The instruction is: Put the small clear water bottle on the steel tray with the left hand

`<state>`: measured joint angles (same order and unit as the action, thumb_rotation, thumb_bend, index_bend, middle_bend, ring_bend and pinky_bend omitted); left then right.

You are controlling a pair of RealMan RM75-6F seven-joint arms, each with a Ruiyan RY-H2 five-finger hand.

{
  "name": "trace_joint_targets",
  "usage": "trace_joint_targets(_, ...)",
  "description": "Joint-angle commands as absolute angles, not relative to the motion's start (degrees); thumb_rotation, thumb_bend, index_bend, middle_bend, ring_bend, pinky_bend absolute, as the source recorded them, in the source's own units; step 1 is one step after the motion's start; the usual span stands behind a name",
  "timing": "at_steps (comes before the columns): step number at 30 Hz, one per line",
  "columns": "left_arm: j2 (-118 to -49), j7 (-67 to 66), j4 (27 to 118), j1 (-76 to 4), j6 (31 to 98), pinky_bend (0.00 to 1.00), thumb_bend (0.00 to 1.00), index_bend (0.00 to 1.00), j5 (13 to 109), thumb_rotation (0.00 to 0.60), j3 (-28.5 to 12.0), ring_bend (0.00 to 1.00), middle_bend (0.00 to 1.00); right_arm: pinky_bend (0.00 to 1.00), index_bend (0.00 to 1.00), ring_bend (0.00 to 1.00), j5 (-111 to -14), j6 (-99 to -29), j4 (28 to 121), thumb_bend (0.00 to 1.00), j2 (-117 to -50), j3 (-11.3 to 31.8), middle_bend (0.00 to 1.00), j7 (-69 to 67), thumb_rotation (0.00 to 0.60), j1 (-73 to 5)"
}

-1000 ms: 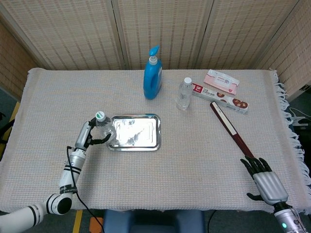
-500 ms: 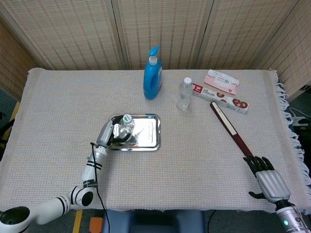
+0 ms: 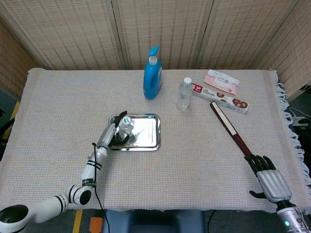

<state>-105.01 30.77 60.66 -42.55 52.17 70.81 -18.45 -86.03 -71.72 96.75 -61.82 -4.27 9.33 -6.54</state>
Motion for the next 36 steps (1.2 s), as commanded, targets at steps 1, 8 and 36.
trace_joint_targets(1, -104.2, 31.6, 61.8, -42.2, 52.2, 0.06, 0.39, 0.0, 71.3, 0.6, -18.2, 0.0, 0.0, 0.0, 0.0, 0.0, -86.1, -71.6, 96.9, 0.01, -61.8, -4.3, 0.0, 9.4, 0.6, -6.6)
trace_joint_targets(8, -102.7, 31.8, 64.2, -41.8, 52.5, 0.05, 0.38, 0.0, 71.6, 0.6, -17.9, 0.0, 0.0, 0.0, 0.0, 0.0, -86.5, -71.9, 97.1, 0.01, -61.9, -4.6, 0.0, 9.7, 0.6, -6.5)
trace_joint_targets(36, -97.0, 35.3, 68.0, -40.2, 52.2, 0.0, 0.29, 0.0, 74.7, 0.6, -14.9, 0.0, 0.0, 0.0, 0.0, 0.0, -87.0, -71.9, 97.4, 0.01, -62.2, -4.9, 0.0, 10.4, 0.6, -6.6)
